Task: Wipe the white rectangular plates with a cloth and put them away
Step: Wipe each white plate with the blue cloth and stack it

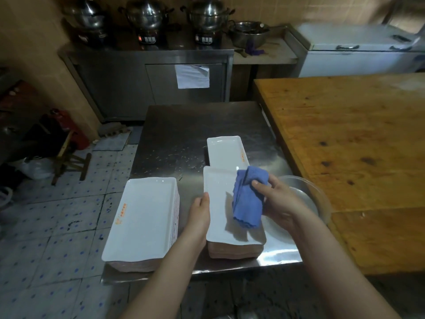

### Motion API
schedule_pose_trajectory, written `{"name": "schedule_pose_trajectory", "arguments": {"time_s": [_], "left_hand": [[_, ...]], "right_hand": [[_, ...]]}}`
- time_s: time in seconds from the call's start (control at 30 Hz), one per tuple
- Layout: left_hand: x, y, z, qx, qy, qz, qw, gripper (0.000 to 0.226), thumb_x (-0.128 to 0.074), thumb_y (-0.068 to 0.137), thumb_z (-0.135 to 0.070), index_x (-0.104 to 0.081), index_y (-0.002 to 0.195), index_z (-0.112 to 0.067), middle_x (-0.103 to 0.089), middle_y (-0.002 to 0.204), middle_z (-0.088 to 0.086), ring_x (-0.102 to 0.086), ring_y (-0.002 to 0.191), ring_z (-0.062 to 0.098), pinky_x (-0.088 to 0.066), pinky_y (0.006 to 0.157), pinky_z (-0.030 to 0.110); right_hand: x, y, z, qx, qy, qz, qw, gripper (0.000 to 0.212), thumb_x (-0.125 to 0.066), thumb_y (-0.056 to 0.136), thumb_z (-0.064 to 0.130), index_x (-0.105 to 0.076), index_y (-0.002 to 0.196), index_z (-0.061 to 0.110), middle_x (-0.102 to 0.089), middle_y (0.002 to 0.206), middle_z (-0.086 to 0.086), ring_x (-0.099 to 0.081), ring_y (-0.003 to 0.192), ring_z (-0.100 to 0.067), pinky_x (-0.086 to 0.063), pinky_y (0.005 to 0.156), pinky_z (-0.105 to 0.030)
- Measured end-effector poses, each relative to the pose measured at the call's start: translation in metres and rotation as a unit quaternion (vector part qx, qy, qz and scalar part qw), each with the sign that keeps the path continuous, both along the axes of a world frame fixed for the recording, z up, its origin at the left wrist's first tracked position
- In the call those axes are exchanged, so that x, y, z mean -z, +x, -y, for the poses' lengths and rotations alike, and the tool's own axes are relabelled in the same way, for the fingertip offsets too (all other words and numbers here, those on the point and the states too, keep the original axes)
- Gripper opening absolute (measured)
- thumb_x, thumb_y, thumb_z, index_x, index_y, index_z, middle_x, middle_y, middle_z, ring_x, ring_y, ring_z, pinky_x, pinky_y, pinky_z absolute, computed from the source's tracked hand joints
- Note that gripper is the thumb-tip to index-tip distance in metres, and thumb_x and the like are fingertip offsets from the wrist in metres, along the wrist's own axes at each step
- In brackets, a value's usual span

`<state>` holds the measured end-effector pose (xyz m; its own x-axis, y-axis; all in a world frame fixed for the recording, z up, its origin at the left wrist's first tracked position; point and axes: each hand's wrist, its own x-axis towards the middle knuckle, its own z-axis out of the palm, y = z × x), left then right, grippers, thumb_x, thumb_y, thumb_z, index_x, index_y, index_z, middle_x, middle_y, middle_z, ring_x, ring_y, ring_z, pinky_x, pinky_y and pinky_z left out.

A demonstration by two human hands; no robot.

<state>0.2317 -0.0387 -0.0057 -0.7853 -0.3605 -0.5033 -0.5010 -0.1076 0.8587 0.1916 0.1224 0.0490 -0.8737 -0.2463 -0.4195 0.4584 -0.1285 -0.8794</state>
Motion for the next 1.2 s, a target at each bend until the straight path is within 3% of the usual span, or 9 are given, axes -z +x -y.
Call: {"name": "schedule_pose_trajectory", "arguments": {"time_s": [0.13, 0.27, 0.4, 0.5, 0.6, 0.7, 0.9, 1.03, 1.2], "left_hand": [[0.021, 0.004, -0.002, 0.015, -0.012, 0.042, 0.999, 0.043, -0.031, 0.098, -0.045, -0.052, 0.116, -0.013, -0.061, 0.111, 0.009, -0.059, 0.102, 0.030, -0.046, 0.095, 0.048], [0.039, 0.003, -0.001, 0.030, -0.069, 0.064, 0.995, 0.035, -0.035, 0.095, -0.049, -0.049, 0.091, -0.017, -0.062, 0.096, 0.010, -0.060, 0.092, 0.029, -0.049, 0.090, 0.045], [0.047, -0.001, 0.002, 0.064, -0.162, 0.053, 0.983, 0.032, -0.039, 0.096, -0.043, -0.039, 0.078, -0.017, -0.053, 0.078, 0.006, -0.051, 0.072, 0.023, -0.042, 0.067, 0.033], [0.044, -0.002, 0.001, 0.096, -0.312, 0.030, 0.945, 0.028, -0.036, 0.097, -0.037, -0.049, 0.089, -0.013, -0.056, 0.083, 0.003, -0.054, 0.072, 0.020, -0.039, 0.058, 0.030], [0.044, -0.002, 0.004, 0.132, -0.379, 0.047, 0.915, 0.033, -0.032, 0.098, -0.037, -0.053, 0.107, -0.012, -0.058, 0.104, 0.010, -0.057, 0.093, 0.031, -0.047, 0.078, 0.037], [0.049, -0.004, 0.009, 0.186, -0.398, 0.076, 0.895, 0.037, -0.033, 0.098, -0.039, -0.055, 0.108, -0.011, -0.060, 0.108, 0.010, -0.057, 0.096, 0.031, -0.047, 0.083, 0.038], [0.061, -0.013, 0.017, 0.234, -0.394, 0.085, 0.885, 0.040, -0.041, 0.094, -0.045, -0.057, 0.103, -0.010, -0.064, 0.106, 0.009, -0.058, 0.095, 0.029, -0.047, 0.076, 0.035], [0.062, -0.021, 0.018, 0.193, -0.373, 0.090, 0.903, 0.050, -0.049, 0.090, -0.047, -0.050, 0.115, -0.003, -0.061, 0.114, 0.014, -0.058, 0.101, 0.034, -0.040, 0.071, 0.032], [0.051, -0.046, 0.018, 0.143, -0.366, 0.084, 0.916, 0.049, -0.051, 0.088, -0.047, -0.049, 0.111, -0.003, -0.061, 0.110, 0.012, -0.058, 0.099, 0.033, -0.037, 0.067, 0.031]], "right_hand": [[0.024, -0.002, -0.007, 0.038, -0.018, 0.039, 0.998, 0.036, -0.059, 0.090, 0.003, -0.050, 0.125, -0.002, -0.062, 0.116, -0.025, -0.064, 0.091, -0.033, -0.054, 0.079, -0.043], [0.042, -0.001, -0.010, 0.067, 0.011, 0.082, 0.994, 0.022, -0.067, 0.085, 0.006, -0.061, 0.104, -0.002, -0.070, 0.093, -0.017, -0.067, 0.079, -0.028, -0.056, 0.070, -0.037], [0.051, -0.003, -0.009, 0.075, 0.010, 0.103, 0.992, 0.015, -0.069, 0.083, 0.007, -0.063, 0.095, 0.000, -0.071, 0.089, -0.016, -0.068, 0.077, -0.027, -0.055, 0.065, -0.034], [0.053, -0.004, -0.006, 0.081, 0.013, 0.113, 0.990, 0.018, -0.069, 0.083, 0.007, -0.060, 0.097, -0.001, -0.069, 0.089, -0.015, -0.067, 0.076, -0.026, -0.054, 0.061, -0.033], [0.055, -0.003, -0.001, 0.083, 0.018, 0.121, 0.989, 0.021, -0.069, 0.083, 0.007, -0.058, 0.100, -0.001, -0.067, 0.095, -0.018, -0.065, 0.079, -0.027, -0.053, 0.063, -0.034], [0.058, -0.004, 0.003, 0.085, 0.023, 0.122, 0.989, 0.014, -0.068, 0.084, 0.006, -0.060, 0.093, 0.000, -0.068, 0.088, -0.015, -0.065, 0.075, -0.026, -0.052, 0.060, -0.033], [0.064, -0.003, 0.008, 0.091, 0.038, 0.118, 0.988, 0.008, -0.069, 0.084, 0.007, -0.061, 0.084, 0.004, -0.068, 0.082, -0.012, -0.065, 0.071, -0.023, -0.051, 0.057, -0.030], [0.066, -0.004, 0.006, 0.086, 0.040, 0.118, 0.988, 0.009, -0.070, 0.083, 0.009, -0.062, 0.085, 0.005, -0.069, 0.081, -0.010, -0.065, 0.070, -0.022, -0.051, 0.055, -0.029], [0.064, -0.016, 0.004, 0.082, 0.031, 0.113, 0.990, 0.009, -0.069, 0.084, 0.010, -0.063, 0.086, 0.004, -0.071, 0.071, -0.006, -0.067, 0.058, -0.017, -0.051, 0.045, -0.024]]}}
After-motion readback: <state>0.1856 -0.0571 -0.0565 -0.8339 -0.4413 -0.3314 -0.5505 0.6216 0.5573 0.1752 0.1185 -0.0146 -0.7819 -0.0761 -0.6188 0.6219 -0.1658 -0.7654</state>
